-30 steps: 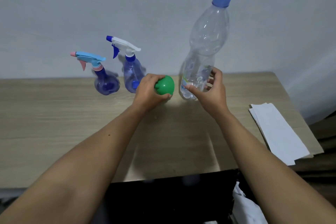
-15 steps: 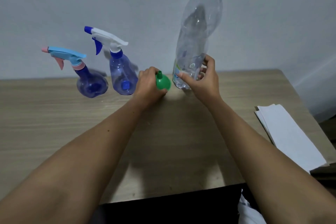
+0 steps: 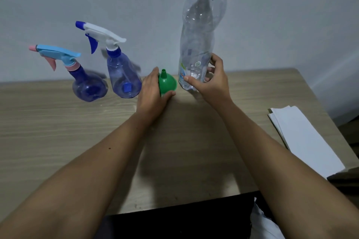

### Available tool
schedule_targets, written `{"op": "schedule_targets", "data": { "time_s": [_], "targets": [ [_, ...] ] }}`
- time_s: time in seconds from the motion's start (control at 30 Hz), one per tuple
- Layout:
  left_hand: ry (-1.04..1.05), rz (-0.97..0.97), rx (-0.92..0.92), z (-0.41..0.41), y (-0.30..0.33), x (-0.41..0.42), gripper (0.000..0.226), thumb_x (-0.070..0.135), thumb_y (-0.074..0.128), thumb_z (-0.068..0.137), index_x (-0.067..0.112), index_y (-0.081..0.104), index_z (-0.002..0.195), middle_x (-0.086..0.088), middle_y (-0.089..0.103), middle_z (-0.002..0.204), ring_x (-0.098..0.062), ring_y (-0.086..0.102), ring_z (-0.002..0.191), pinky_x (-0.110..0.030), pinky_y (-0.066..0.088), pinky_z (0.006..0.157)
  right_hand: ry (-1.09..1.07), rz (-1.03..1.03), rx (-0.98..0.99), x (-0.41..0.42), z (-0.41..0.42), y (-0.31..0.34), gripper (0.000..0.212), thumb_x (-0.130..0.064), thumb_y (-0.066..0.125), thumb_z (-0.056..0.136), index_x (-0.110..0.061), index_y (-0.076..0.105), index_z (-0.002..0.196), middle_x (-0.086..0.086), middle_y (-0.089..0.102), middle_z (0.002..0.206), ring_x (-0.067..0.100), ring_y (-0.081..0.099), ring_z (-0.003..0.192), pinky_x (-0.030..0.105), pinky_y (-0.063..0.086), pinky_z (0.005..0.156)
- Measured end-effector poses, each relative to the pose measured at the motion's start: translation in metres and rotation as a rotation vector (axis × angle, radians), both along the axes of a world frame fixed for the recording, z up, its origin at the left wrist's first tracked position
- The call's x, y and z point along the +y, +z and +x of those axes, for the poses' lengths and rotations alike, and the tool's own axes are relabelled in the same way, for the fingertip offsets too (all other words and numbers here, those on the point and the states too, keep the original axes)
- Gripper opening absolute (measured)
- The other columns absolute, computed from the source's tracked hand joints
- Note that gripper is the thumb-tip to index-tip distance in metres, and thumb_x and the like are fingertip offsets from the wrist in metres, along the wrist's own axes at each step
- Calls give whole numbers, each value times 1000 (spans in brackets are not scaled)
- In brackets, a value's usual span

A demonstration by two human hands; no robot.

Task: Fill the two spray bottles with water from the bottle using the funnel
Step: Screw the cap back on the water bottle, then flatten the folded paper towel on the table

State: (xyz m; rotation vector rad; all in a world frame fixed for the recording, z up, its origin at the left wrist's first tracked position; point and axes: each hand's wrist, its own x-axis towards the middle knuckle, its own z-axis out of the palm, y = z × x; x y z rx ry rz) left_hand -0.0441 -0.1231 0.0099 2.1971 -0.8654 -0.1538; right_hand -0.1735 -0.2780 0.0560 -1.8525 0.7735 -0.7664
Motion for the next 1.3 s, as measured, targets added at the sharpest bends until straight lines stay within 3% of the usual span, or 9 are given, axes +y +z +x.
{"op": "schedule_targets", "data": {
  "time_s": [0.17, 0.3, 0.53, 0.7, 0.8, 0.93, 1.03, 1.17, 1.3],
  "targets": [
    [-25, -64, -26, -10, 0, 11, 104, 34, 84, 92, 7, 20, 169, -16, 39, 169, -29, 35, 156, -34, 25, 127, -1, -19, 21, 5, -14, 2, 105, -44, 95, 66, -23, 41, 154, -11, 53, 149, 11, 61, 123, 45, 56, 103],
    [5, -175, -97, -24, -2, 24, 85, 35, 84, 92, 4, 43, 158, -15, 52, 154, -29, 47, 144, -22, 28, 116, -34, -7, 36, 12, -35, 4, 101, -39, 95, 71, -22, 40, 154, -8, 51, 150, 13, 58, 121, 39, 54, 104],
    [-171, -185, -129, -78, -14, 16, 57, 34, 86, 90, 3, 64, 132, -16, 66, 124, -30, 59, 117, -34, 45, 102, -137, 37, 6, 22, -120, 2, 87, -35, 93, 78, -23, 45, 149, -7, 56, 146, 7, 60, 123, 38, 54, 103],
    [-460, -167, -87, -131, -7, -36, 44, 28, 88, 89, 7, 70, 123, -9, 71, 121, -23, 62, 110, -20, 40, 93, -274, 43, 71, 16, -206, 0, 67, -36, 89, 83, -23, 56, 140, -10, 61, 140, -16, 56, 114, 13, 48, 98],
    [-652, -176, -146, -165, -6, -73, 39, 29, 83, 92, 6, 71, 122, -12, 72, 119, -27, 64, 111, -22, 41, 94, -402, -13, 151, 12, -256, -8, 52, -37, 89, 83, -29, 64, 127, -14, 64, 130, 5, 61, 116, 28, 52, 102],
    [-877, -240, -249, -206, -12, -111, 40, 31, 73, 94, 5, 72, 124, -12, 73, 124, -28, 62, 119, -23, 43, 107, -487, -135, 232, 17, -311, -25, 32, -36, 88, 84, -27, 71, 110, -9, 70, 117, 15, 64, 114, 43, 53, 100],
    [-973, -281, -305, -225, -20, -128, 38, 29, 66, 98, 6, 73, 126, -11, 73, 128, -26, 60, 127, -16, 35, 116, -504, -197, 284, 24, -333, -39, 28, -36, 87, 83, -24, 74, 105, -8, 70, 110, 20, 65, 110, 46, 55, 97],
    [-1034, -321, -376, -239, -32, -145, 27, 23, 67, 101, 7, 77, 119, -11, 75, 127, -34, 64, 131, -37, 47, 113, -525, -224, 296, 27, -342, -49, 28, -28, 90, 80, -20, 77, 102, -6, 69, 105, 17, 65, 105, 40, 56, 93],
    [-1054, -334, -422, -248, -31, -153, 23, 23, 66, 100, 6, 81, 103, -13, 78, 117, -40, 68, 125, -37, 45, 111, -540, -270, 325, 25, -343, -52, 15, -23, 89, 82, -20, 78, 93, -5, 71, 100, 17, 66, 100, 34, 54, 91]
  ]
}}
